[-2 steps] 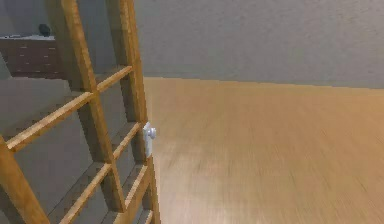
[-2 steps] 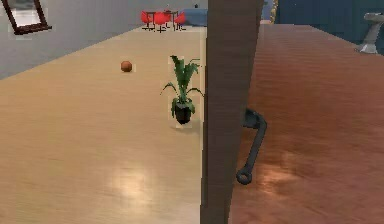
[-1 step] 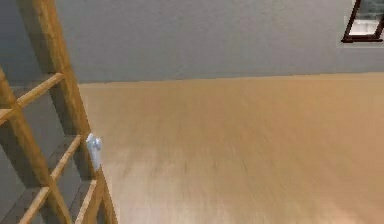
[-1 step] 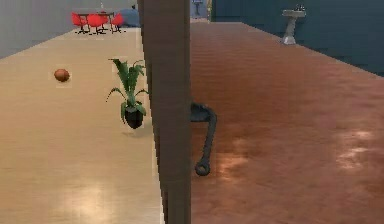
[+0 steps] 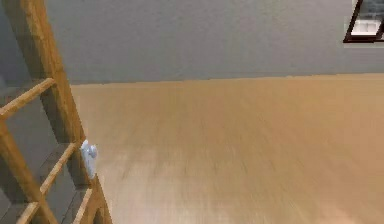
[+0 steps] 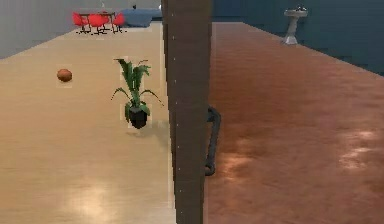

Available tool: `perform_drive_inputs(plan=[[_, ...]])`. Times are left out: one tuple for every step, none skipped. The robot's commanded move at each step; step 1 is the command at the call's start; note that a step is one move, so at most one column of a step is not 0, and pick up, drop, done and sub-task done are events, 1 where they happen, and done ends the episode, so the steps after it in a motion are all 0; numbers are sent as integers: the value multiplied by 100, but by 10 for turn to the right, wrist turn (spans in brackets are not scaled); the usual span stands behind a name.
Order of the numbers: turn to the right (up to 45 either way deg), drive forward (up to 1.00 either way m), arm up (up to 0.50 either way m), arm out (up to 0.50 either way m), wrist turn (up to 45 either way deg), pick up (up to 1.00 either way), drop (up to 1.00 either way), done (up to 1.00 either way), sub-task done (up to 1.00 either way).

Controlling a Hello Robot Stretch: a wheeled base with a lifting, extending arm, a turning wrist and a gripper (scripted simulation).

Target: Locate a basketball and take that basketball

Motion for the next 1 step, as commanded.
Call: perform_drive_inputs(plan=[[360,0,0,0,0,0,0,0,0]])
